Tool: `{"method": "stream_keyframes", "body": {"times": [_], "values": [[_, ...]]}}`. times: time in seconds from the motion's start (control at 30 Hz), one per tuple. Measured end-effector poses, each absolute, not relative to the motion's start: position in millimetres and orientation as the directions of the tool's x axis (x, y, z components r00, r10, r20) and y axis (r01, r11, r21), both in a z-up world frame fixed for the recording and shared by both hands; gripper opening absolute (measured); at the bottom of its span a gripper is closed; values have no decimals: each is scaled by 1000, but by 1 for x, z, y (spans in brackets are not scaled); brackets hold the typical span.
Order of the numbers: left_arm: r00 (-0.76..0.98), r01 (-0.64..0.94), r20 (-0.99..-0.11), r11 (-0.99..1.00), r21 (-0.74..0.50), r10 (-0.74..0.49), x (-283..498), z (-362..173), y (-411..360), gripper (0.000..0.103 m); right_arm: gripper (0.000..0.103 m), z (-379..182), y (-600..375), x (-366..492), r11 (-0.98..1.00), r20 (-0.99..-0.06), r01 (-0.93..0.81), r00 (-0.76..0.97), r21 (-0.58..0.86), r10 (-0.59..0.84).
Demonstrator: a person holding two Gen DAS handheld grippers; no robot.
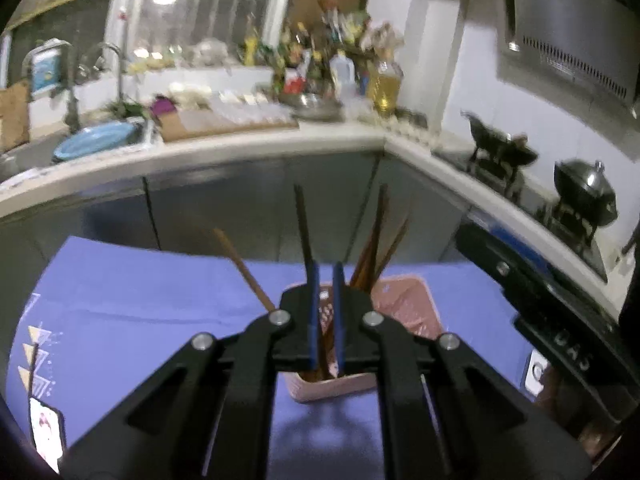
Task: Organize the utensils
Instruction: 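Carry both chopsticks into the pink basket and open both tools, then move both open tools back to the last chopsticks and close on them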
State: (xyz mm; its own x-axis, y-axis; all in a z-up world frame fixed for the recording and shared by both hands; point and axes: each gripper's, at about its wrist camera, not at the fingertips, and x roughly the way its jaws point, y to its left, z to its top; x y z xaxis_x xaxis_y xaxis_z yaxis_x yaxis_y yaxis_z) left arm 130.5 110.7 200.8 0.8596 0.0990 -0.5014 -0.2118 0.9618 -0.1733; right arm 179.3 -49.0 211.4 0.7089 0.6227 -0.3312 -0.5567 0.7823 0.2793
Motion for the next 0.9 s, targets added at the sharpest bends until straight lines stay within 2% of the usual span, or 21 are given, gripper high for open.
{"method": "stream_keyframes", "body": {"times": [0.2, 0.37, 0.6, 0.73, 0.9], "values": [[907, -231, -391, 960, -157, 155, 74, 216, 94, 6, 45, 206, -77, 140, 746, -301, -568, 686, 348, 663], [911, -200, -388, 973, -116, 141, 29, 188, 73, 6, 45, 157, -95, 105, 739, -402, -545, 620, 397, 674], [806, -175, -575, 985, -3, 141, -2, 93, 51, 6, 45, 80, -104, 64, 766, -584, -499, 503, 405, 637], [709, -194, -691, 981, 3, 142, -10, 43, 50, 6, 45, 61, -109, 41, 790, -625, -498, 502, 357, 598], [622, -204, -776, 979, -26, 109, -12, 9, 46, 6, 45, 50, -137, 29, 845, -645, -435, 556, 312, 524]]}}
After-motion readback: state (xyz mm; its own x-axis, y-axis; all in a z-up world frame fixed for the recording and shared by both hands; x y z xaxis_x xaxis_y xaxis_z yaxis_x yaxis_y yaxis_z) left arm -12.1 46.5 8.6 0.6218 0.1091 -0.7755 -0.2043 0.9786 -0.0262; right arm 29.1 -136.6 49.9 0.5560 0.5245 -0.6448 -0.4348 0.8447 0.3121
